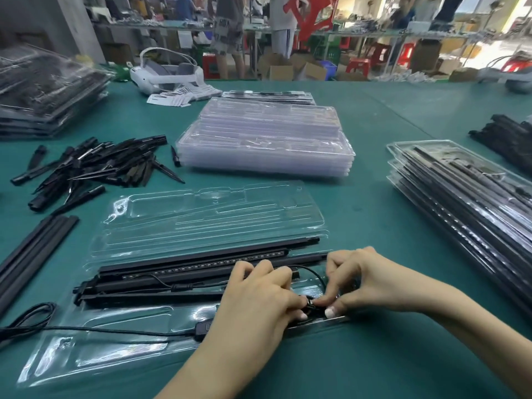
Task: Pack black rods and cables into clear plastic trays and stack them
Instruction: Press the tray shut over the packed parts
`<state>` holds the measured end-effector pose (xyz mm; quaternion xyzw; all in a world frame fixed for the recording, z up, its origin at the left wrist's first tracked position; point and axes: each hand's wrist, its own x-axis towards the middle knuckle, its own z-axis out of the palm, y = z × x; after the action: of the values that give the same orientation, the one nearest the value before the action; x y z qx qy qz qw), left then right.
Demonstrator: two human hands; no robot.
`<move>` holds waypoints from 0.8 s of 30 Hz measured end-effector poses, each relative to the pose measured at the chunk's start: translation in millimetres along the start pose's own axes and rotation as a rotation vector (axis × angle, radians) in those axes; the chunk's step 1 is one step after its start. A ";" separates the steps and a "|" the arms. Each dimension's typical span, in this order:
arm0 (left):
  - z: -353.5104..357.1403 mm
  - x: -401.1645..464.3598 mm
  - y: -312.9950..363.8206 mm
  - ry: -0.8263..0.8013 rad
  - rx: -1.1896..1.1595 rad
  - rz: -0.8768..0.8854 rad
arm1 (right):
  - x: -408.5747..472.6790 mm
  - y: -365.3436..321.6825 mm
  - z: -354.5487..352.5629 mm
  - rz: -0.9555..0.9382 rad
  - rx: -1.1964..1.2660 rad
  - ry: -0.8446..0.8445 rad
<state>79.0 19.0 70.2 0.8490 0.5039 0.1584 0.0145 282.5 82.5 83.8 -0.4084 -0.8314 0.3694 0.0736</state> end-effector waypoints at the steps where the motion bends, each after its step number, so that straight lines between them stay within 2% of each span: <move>1: 0.5 0.0 -0.8 -0.016 0.001 0.002 | -0.7 1.2 0.0 -0.009 -0.002 -0.006; 8: 2.0 -0.3 -4.7 -0.057 -0.065 -0.013 | -1.3 4.9 -3.4 -0.041 0.005 -0.061; 17: 3.2 -4.9 -5.1 -0.018 -0.103 -0.018 | -11.4 9.1 7.8 -0.133 -0.185 0.111; 21: 3.4 -2.9 0.1 -0.075 -0.044 -0.026 | -19.8 11.0 17.3 -0.289 -0.326 0.218; 24: -0.8 0.6 4.5 -0.135 0.005 -0.045 | -23.7 9.4 17.5 -0.271 -0.390 0.202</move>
<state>82.9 17.2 72.0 0.8463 0.5210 0.0991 0.0496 296.5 59.1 69.2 -0.3347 -0.9225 0.1462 0.1249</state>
